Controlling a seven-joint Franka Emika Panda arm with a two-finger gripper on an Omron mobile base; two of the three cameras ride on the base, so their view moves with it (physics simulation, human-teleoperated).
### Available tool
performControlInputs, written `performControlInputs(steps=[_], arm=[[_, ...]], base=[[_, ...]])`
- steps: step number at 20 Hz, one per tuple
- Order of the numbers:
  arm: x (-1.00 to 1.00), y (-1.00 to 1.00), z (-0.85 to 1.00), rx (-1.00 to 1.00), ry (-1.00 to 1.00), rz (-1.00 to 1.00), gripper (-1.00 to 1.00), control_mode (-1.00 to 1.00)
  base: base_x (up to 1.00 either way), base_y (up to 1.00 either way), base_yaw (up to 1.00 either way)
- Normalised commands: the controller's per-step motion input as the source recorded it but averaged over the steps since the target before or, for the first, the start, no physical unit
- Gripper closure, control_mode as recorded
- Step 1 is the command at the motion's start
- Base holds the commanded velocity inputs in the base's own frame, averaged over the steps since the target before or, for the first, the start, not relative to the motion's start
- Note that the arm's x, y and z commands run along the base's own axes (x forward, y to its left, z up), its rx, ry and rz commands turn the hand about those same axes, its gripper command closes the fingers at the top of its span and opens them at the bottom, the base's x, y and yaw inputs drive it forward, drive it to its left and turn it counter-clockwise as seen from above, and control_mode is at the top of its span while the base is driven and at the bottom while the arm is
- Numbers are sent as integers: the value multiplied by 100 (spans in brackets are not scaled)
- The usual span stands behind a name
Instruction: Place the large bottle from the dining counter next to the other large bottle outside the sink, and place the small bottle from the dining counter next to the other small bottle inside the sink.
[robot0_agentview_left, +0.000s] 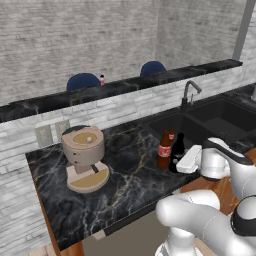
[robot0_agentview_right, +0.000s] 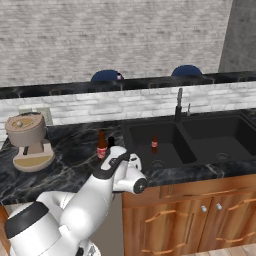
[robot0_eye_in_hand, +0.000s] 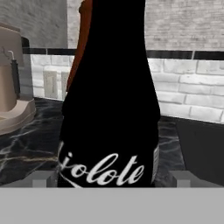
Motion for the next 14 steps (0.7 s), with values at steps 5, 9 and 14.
performControlInputs(steps=[5,9,14], arm=[[0,-5,13,1,-1,0,-100,-100],[-5,-8,11,2,-1,0,-100,-100],[-19,-1,5,2,-1,0,-100,-100]], base=[[0,0,0],[0,0,0],[0,0,0]])
